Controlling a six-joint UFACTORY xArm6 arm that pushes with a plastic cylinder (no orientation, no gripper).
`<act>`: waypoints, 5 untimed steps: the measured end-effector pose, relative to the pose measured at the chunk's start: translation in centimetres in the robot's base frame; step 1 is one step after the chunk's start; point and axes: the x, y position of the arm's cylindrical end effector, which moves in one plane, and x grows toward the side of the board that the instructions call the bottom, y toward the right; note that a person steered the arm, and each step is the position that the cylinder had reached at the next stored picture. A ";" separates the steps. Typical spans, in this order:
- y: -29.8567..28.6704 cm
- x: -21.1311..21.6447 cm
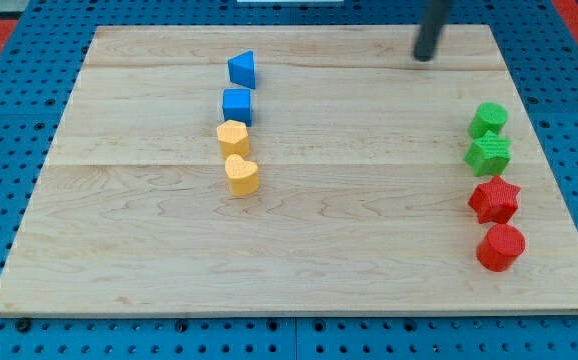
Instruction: Nudge the yellow hexagon left a bit
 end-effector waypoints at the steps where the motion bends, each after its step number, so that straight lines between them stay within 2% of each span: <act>1: -8.1 3.3; 2: -8.1 9.2; 4: -7.5 9.3; 5: -8.2 12.2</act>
